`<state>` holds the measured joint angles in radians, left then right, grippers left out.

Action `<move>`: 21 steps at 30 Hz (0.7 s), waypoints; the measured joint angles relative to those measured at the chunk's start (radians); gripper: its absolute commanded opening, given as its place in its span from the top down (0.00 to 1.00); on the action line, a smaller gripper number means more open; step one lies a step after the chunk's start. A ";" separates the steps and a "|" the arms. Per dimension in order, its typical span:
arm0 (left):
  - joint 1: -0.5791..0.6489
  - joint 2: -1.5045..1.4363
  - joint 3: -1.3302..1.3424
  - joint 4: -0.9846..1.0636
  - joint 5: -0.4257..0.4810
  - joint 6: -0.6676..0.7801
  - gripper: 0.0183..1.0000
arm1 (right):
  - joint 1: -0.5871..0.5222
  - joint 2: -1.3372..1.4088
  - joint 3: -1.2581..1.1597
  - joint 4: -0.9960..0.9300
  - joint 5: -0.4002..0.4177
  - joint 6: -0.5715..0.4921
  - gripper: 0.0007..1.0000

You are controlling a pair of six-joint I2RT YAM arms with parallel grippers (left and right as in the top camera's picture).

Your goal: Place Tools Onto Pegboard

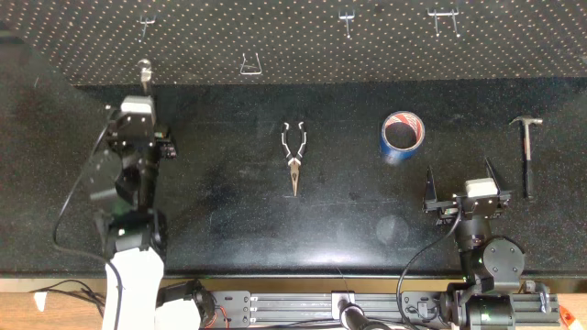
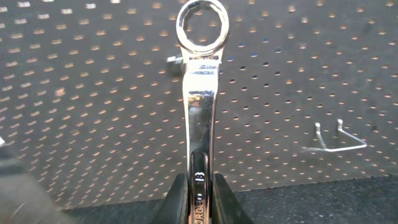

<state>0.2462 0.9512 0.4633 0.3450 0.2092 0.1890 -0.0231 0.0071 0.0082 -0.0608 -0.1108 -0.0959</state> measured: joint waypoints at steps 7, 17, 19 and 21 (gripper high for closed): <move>0.001 -0.184 -0.194 0.189 -0.027 -0.012 0.99 | 0.000 0.000 0.000 0.000 0.000 0.000 0.02; 0.041 0.112 -0.207 0.467 -0.030 -0.012 0.99 | 0.000 0.000 0.000 0.000 0.000 0.000 0.02; 0.052 0.166 -0.156 0.424 -0.031 -0.012 0.99 | 0.000 0.000 0.000 0.000 0.000 0.000 0.02; 0.051 0.241 -0.057 0.364 -0.030 -0.011 0.99 | 0.000 0.001 0.000 0.000 0.000 0.000 0.02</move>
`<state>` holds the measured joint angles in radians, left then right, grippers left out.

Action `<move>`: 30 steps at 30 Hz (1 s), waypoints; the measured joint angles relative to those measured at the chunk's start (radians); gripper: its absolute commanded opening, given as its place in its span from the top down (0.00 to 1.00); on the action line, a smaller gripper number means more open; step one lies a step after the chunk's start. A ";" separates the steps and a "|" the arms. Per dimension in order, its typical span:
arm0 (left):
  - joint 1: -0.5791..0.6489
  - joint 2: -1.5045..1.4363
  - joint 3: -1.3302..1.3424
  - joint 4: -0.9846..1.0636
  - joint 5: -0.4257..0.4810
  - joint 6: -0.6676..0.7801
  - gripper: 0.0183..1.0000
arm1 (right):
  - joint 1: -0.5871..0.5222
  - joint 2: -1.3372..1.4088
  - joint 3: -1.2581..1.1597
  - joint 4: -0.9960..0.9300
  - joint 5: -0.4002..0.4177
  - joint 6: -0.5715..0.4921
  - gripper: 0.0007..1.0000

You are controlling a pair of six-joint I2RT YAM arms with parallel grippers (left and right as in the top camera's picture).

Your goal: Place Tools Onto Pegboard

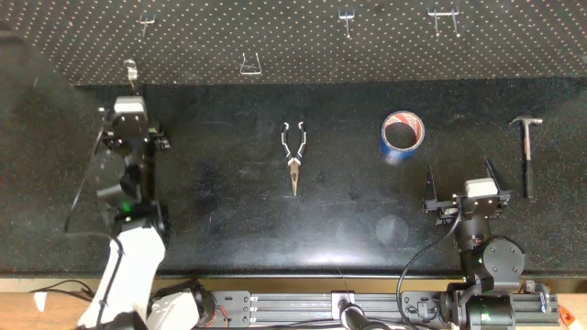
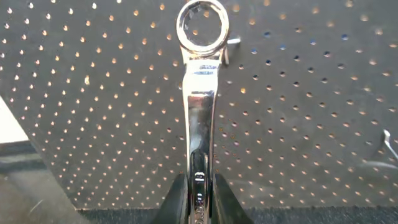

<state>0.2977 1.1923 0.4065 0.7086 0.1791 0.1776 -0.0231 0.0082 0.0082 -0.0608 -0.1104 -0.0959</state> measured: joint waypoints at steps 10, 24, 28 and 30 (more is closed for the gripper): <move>0.000 0.039 0.038 -0.013 0.036 0.000 0.99 | 0.000 0.000 0.000 0.000 0.000 0.000 0.02; 0.000 0.133 0.147 -0.029 0.048 0.000 0.99 | 0.000 0.000 0.000 0.000 0.000 0.000 0.02; -0.002 0.175 0.172 -0.040 0.050 0.000 0.99 | 0.000 0.000 0.000 0.000 0.000 0.000 0.02; -0.013 0.190 0.172 -0.047 0.051 0.000 0.99 | 0.000 0.000 0.000 0.000 0.000 0.000 0.02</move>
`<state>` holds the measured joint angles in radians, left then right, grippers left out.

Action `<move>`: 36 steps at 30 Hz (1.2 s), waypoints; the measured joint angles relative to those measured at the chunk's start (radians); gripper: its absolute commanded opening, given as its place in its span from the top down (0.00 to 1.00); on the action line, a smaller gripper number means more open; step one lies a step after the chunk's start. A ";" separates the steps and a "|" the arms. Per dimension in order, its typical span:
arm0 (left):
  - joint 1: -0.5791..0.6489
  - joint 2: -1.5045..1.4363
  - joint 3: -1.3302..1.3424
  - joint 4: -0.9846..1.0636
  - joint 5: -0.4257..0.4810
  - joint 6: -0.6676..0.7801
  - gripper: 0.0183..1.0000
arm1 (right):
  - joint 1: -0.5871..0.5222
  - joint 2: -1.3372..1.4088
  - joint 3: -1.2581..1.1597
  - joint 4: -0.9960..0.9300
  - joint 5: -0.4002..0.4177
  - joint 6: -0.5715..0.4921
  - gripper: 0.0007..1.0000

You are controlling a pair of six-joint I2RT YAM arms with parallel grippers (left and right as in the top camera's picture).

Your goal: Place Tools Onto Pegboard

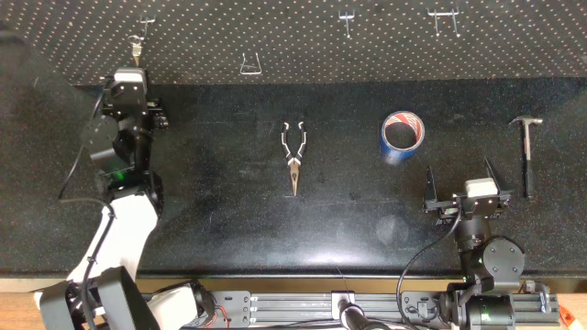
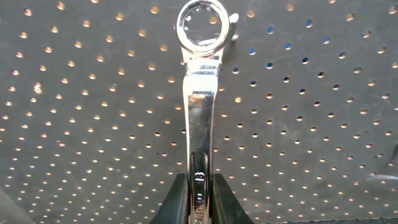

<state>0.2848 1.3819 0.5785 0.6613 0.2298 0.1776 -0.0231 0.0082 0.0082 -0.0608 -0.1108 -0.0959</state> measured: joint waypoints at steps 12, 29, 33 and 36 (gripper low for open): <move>-0.009 0.000 0.000 -0.011 0.004 0.000 0.99 | 0.000 0.000 0.000 0.000 0.000 0.000 0.02; -0.009 -0.206 0.006 -0.264 -0.005 0.000 0.99 | 0.000 0.000 0.000 0.000 0.000 0.000 0.02; -0.009 -0.217 0.006 -0.281 -0.020 0.000 0.99 | 0.000 0.000 0.000 0.000 0.000 0.000 0.02; -0.009 -0.217 0.006 -0.280 -0.021 0.000 0.99 | 0.000 0.000 0.000 0.000 0.000 0.000 0.02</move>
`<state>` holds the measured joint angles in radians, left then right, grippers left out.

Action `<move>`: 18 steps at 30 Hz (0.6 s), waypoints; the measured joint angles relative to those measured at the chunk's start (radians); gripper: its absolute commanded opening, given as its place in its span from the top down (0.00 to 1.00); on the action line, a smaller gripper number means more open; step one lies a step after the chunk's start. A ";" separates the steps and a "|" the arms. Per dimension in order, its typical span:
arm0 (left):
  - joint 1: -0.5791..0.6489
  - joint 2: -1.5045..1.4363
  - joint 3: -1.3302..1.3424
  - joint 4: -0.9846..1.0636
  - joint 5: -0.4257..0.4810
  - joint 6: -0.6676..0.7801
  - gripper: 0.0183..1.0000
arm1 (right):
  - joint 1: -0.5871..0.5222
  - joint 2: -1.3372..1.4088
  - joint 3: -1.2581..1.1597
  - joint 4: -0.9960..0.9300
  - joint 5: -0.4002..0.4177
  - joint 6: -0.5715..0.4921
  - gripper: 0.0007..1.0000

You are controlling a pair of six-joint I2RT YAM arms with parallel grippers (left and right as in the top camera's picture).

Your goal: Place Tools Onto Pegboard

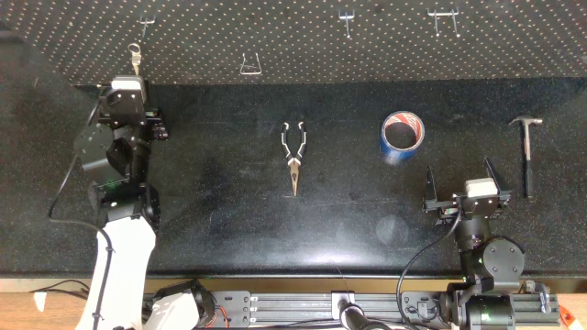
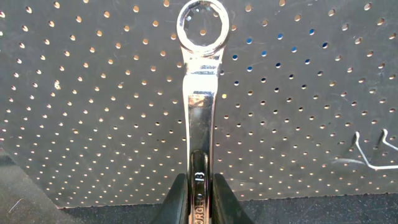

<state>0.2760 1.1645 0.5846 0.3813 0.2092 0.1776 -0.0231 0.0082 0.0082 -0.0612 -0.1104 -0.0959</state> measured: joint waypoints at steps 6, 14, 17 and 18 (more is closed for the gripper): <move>0.000 0.001 0.000 0.002 0.000 0.000 0.99 | 0.000 0.000 0.000 0.000 0.000 0.000 0.02; 0.000 0.020 0.000 0.016 -0.007 0.000 0.99 | 0.000 0.000 0.000 0.000 0.000 0.000 0.02; 0.000 0.047 0.000 0.039 -0.007 0.000 0.99 | 0.000 0.000 0.000 0.000 0.000 0.000 0.02; 0.000 0.054 0.000 0.038 -0.007 0.000 0.99 | 0.000 0.000 0.000 0.000 0.000 0.000 0.02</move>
<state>0.2756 1.2182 0.5846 0.4194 0.2020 0.1776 -0.0231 0.0082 0.0082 -0.0612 -0.1108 -0.0959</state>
